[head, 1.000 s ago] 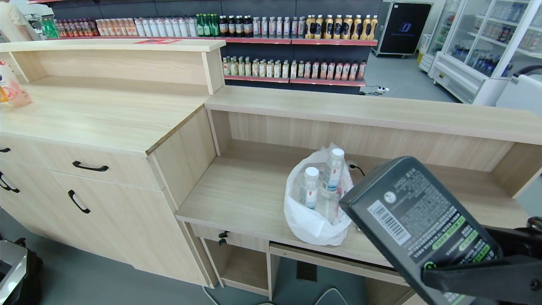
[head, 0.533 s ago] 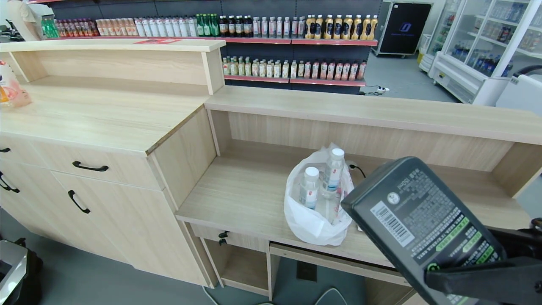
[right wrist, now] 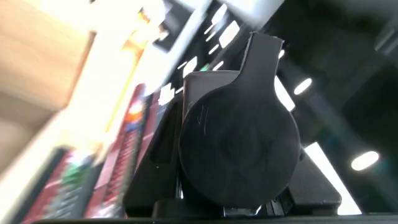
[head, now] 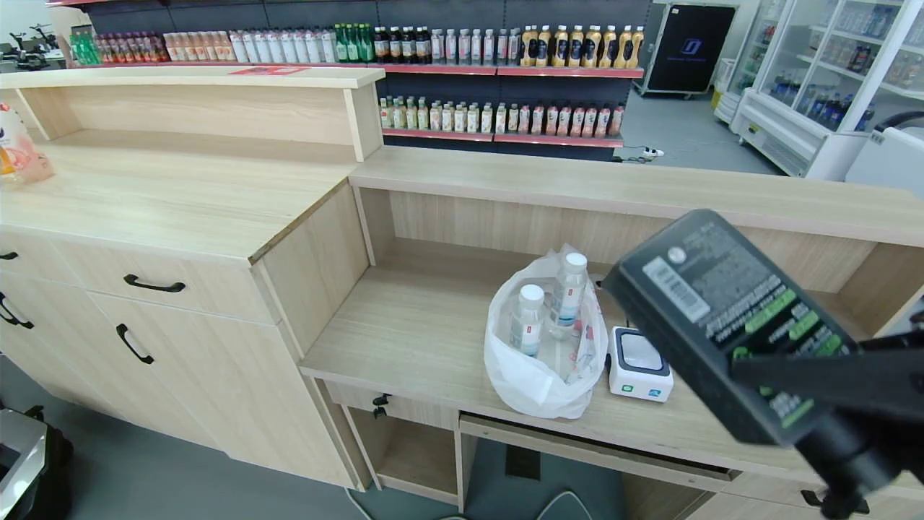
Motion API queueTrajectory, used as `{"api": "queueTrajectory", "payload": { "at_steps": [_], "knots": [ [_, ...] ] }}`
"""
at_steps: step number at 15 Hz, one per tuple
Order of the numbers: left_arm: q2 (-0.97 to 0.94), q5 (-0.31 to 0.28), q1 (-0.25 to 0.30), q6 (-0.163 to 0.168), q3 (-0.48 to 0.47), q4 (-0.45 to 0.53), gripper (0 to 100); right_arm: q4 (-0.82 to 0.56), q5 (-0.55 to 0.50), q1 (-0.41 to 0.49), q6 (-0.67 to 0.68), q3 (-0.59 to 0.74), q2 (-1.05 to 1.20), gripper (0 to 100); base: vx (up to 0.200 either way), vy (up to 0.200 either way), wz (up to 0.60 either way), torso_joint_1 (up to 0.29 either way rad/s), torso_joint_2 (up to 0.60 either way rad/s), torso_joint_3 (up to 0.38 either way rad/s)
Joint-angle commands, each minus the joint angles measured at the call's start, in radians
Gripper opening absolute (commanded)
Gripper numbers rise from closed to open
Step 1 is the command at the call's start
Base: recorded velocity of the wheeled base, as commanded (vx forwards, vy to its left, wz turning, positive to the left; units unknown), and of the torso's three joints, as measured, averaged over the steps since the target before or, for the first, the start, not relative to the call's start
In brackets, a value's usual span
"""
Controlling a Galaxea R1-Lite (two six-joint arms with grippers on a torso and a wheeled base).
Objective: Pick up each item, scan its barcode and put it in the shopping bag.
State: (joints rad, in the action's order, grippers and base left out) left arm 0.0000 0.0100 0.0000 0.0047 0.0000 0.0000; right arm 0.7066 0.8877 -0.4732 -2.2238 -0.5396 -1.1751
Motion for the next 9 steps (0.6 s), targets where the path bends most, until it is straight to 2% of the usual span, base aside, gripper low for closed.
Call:
{"api": "queueTrajectory", "payload": {
  "at_steps": [1,2,4,6,9],
  "knots": [
    [0.000,0.001,0.000,0.000,0.000,0.000,0,-0.009,-0.078,0.306,0.411,-0.028,0.005,0,0.000,0.000,0.00,0.000,0.00,0.000],
    [0.000,0.001,0.000,0.000,0.000,0.000,0,-0.024,-0.095,0.452,0.618,0.015,0.014,0,0.000,0.000,0.00,0.000,0.00,0.000],
    [0.000,0.001,0.000,0.000,0.000,0.000,0,-0.107,-0.093,0.682,0.900,0.039,0.005,0,0.000,0.000,0.00,0.000,0.00,0.000],
    [0.000,0.001,0.000,0.000,0.000,0.000,0,-0.125,-0.093,0.844,1.107,0.030,-0.014,0,0.000,0.000,0.00,0.000,0.00,0.000],
    [0.000,0.001,0.000,0.000,0.000,0.000,0,-0.165,-0.093,0.990,1.425,0.070,-0.023,0,0.000,0.000,0.00,0.000,0.00,0.000]
  ]
}}
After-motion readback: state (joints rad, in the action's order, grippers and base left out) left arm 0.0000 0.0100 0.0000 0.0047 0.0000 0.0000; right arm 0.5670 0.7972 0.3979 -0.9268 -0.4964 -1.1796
